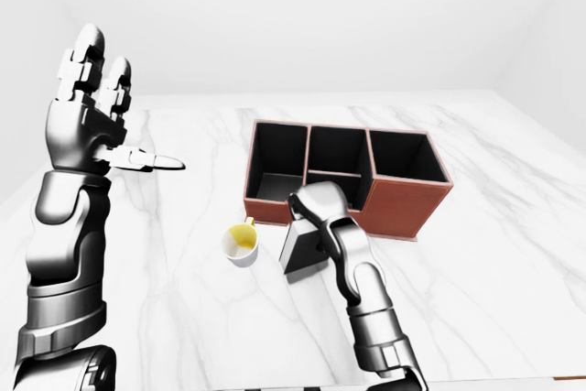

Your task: Pick up the book and place it in the caddy.

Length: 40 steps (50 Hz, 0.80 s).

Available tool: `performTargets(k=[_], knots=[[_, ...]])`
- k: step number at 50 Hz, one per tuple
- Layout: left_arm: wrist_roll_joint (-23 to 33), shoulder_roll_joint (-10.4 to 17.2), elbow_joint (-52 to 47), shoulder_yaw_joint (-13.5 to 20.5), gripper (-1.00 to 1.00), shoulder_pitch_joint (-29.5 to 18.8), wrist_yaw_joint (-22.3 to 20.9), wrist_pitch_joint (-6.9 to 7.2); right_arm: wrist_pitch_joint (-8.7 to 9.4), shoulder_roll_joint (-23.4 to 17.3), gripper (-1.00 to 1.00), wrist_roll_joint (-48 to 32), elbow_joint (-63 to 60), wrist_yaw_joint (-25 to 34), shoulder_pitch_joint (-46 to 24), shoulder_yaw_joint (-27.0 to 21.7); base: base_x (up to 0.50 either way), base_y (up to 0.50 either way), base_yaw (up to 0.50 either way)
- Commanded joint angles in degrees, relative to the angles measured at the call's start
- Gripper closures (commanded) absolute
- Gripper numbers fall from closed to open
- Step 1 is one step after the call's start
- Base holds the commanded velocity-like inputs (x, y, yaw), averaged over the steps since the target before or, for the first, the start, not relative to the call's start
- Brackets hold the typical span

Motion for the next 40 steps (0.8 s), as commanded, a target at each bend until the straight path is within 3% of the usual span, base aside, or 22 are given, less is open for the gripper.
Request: performTargets(k=[1, 6, 20, 31, 40], knots=[[-0.35, 0.08, -0.78, 0.23, -1.0, 0.36, 0.04, 0.0, 0.0, -0.28, 1.0, 2.97, -6.1, 4.39, -2.04, -1.81, 0.0, 0.0, 0.0], [-0.56, 0.1, -1.15, 0.36, -1.0, 0.54, 0.11, 0.0, 0.0, -0.47, 1.0, 4.54, -8.37, 7.4, -4.51, -2.68, 0.0, 0.0, 0.0], [-0.95, 0.3, -2.39, 0.54, -1.0, 0.69, 0.2, 0.0, 0.0, -1.22, 1.0, 4.55, -8.36, 9.11, -11.19, -4.13, 0.0, 0.0, 0.0], [-1.39, 0.56, -2.91, 0.95, -1.0, 0.69, 0.17, 0.0, 0.0, -3.85, 1.0, 5.91, -2.62, 9.64, -17.06, -5.4, 0.0, 0.0, 0.0], [-1.82, 0.53, -2.72, 0.92, -1.0, 0.8, 0.25, 0.0, 3.3, -6.09, 1.0, 6.65, 7.14, 7.97, -25.75, -6.01, 0.0, 0.0, 0.0]])
